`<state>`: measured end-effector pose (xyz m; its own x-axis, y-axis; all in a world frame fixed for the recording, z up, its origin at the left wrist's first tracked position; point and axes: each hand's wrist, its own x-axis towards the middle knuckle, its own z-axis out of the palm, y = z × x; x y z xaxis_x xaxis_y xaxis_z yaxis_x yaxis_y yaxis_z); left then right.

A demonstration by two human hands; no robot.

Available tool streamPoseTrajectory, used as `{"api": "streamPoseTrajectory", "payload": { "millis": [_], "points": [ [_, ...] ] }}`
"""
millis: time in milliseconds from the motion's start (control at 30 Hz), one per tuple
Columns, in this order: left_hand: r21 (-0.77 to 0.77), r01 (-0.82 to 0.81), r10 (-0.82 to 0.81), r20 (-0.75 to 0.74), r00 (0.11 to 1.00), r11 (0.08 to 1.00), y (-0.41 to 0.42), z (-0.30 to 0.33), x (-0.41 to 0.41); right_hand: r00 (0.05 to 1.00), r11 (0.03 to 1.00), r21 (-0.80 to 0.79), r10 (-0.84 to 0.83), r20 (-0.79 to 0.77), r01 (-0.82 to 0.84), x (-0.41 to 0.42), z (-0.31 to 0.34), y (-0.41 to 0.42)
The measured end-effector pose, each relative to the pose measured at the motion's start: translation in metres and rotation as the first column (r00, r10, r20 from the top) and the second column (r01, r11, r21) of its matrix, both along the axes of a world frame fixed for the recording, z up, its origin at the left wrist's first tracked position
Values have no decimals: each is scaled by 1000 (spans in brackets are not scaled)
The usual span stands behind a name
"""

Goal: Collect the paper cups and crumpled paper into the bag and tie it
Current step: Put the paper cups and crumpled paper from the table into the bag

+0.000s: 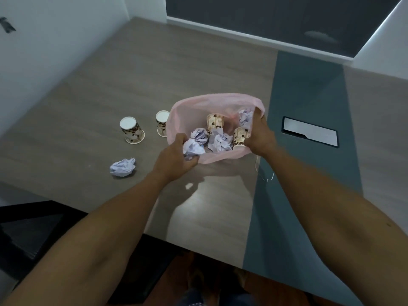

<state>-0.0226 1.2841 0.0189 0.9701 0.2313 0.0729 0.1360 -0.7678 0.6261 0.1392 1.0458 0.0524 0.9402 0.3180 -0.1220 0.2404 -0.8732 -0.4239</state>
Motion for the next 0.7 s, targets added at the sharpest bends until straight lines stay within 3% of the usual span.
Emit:
{"api": "streamPoseTrajectory", "payload": {
  "millis": [167, 267, 367, 600, 700],
  "points": [
    [-213, 25, -5, 94, 996, 977, -41, 21, 79, 1000, 998, 60, 13, 3, -13, -4, 0, -3],
    [-256, 6, -2, 15, 1000, 967, -64, 15, 112, 999, 997, 68, 39, 10, -39, -1, -4, -2],
    [-150, -19, 13, -40, 999, 988, -69, 0, 111, 997, 996, 57, 61, 45, -64, 5, -11, -2],
    [-73, -373, 380, 207, 901, 925, -14, 13, 75, 998, 1000, -4, 27, 53, -27, 20, -4, -6],
    [-26, -458, 456, 169, 874, 888, 27, 18, 85, 999, 1000, -25, 0, 54, 2, 30, -1, -10]
  ]
}}
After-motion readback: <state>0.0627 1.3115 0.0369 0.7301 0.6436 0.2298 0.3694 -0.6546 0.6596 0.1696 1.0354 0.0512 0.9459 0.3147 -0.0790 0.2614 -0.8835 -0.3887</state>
